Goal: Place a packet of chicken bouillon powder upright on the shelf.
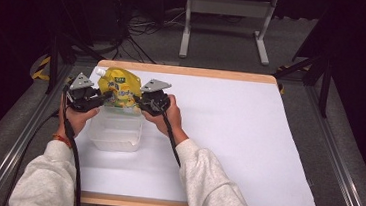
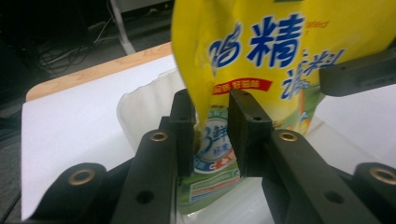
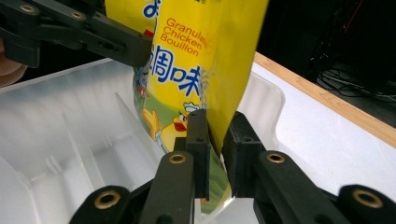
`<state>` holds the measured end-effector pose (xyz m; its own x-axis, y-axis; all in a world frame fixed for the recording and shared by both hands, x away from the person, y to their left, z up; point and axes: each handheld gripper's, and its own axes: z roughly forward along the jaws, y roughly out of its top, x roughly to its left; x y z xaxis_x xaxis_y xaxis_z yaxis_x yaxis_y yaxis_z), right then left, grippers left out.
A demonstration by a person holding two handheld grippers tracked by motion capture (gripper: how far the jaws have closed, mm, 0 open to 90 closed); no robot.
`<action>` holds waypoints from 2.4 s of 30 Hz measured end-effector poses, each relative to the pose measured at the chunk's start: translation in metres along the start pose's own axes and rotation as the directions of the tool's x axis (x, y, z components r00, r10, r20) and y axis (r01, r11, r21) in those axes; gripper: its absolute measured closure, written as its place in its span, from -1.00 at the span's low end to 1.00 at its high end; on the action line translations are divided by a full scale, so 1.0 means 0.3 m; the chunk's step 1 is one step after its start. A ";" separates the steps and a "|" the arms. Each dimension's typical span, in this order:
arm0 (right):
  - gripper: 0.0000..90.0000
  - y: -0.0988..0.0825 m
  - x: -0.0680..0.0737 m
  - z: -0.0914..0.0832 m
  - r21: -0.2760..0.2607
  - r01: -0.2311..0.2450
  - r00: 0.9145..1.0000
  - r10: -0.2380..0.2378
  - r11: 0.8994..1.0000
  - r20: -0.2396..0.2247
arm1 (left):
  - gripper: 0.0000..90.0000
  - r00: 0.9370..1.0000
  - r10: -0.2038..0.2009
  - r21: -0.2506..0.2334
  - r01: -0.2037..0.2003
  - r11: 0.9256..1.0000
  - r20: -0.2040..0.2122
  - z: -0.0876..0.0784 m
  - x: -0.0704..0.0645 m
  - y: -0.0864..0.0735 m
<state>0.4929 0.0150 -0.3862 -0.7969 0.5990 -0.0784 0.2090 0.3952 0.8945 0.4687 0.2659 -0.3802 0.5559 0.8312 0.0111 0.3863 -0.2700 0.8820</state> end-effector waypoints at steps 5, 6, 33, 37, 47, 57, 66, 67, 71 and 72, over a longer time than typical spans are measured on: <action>0.79 -0.006 -0.004 -0.020 -0.004 0.009 1.000 -0.009 1.000 0.003 | 0.45 1.000 -0.008 -0.004 0.008 1.000 -0.011 -0.018 -0.014 -0.002; 0.78 -0.007 -0.005 -0.027 -0.002 0.009 1.000 -0.009 1.000 0.007 | 0.41 1.000 -0.017 -0.008 0.017 1.000 -0.012 -0.025 -0.016 -0.003; 0.73 -0.030 -0.061 -0.178 0.008 0.042 0.996 -0.043 0.999 0.081 | -0.25 0.999 0.010 -0.070 -0.013 0.997 -0.045 -0.167 -0.162 -0.023; 0.72 -0.041 -0.068 -0.208 0.022 0.054 0.995 -0.055 0.998 0.083 | -0.30 0.999 0.031 -0.057 -0.033 0.998 -0.029 -0.171 -0.198 -0.044; 0.67 -0.064 -0.078 -0.277 0.054 0.086 0.992 -0.090 0.995 0.092 | -0.42 0.997 0.079 -0.066 -0.081 0.995 -0.026 -0.195 -0.275 -0.054; 0.60 -0.097 -0.071 -0.351 0.094 0.122 0.987 -0.131 0.988 0.092 | -0.53 0.995 0.102 -0.120 -0.103 0.987 -0.016 -0.232 -0.357 -0.058; 0.52 -0.135 -0.068 -0.406 0.142 0.160 0.980 -0.174 0.977 0.093 | -0.61 0.990 0.135 -0.103 -0.131 0.986 0.037 -0.226 -0.400 -0.069; 0.50 -0.141 -0.069 -0.414 0.146 0.157 0.981 -0.171 0.977 0.092 | -0.61 0.988 0.144 -0.097 -0.138 0.986 0.050 -0.222 -0.413 -0.073; 0.42 -0.153 -0.073 -0.436 0.167 0.165 0.978 -0.183 0.972 0.100 | -0.63 0.983 0.169 -0.087 -0.163 0.983 0.074 -0.216 -0.434 -0.077; 0.41 -0.156 -0.074 -0.443 0.166 0.159 0.979 -0.177 0.973 0.100 | -0.63 0.980 0.181 -0.082 -0.175 0.981 0.080 -0.213 -0.443 -0.077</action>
<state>0.4253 -0.1094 -0.3678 -0.7608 0.5862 -0.2786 0.1711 0.5952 0.7852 0.3387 0.1927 -0.3720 0.6738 0.7269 0.1329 0.2219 -0.3706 0.9019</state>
